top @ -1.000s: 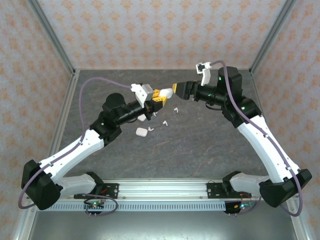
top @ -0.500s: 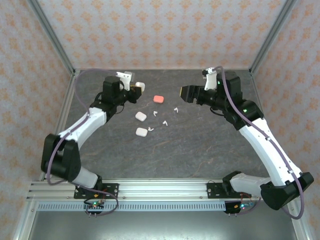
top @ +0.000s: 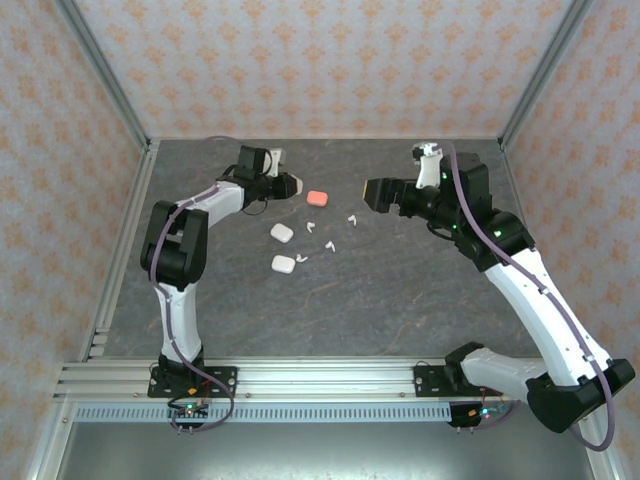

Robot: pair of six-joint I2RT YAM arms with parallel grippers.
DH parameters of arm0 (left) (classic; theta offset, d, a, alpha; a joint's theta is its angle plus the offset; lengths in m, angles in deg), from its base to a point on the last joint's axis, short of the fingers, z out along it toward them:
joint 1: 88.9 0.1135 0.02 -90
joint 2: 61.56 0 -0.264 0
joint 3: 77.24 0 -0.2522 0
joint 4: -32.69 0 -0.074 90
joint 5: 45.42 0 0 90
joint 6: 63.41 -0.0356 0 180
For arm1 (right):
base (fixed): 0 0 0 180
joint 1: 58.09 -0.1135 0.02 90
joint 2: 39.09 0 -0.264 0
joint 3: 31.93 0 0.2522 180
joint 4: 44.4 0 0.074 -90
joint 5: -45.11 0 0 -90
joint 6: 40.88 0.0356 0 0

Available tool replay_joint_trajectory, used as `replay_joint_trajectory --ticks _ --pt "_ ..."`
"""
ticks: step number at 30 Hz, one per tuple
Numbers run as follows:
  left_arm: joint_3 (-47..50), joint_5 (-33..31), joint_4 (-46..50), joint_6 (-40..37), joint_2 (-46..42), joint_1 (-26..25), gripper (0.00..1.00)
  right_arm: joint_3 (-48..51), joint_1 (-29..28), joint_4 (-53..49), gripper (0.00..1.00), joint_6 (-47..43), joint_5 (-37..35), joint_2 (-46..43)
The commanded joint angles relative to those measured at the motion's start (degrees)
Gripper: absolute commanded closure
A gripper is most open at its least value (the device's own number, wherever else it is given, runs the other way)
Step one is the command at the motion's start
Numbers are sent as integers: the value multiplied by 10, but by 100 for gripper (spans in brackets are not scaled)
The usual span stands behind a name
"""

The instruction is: Insert the wireless bluetooth earbuds into the charging case

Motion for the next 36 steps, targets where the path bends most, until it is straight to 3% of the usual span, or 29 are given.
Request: replay_joint_trajectory --ticks 1,7,15,20,26,30,36 --pt "-31 13 36 8 16 1 93 2 2 -9 1 -12 -19 -11" --pt "-35 24 42 5 40 0 76 3 2 -10 1 -15 -23 -8" --pt "-33 -23 64 -3 39 2 46 0 3 -17 1 -23 -33 -13" --pt "-24 -63 65 -13 13 1 39 0 2 -22 1 -35 -37 -16" --pt "43 -99 9 -7 -69 2 33 27 3 6 1 -44 -63 -47" --pt "113 -109 -43 0 -157 2 27 76 2 58 1 -31 -118 -90" --pt "223 -145 -97 -22 -298 1 3 163 3 140 1 3 -218 -152"
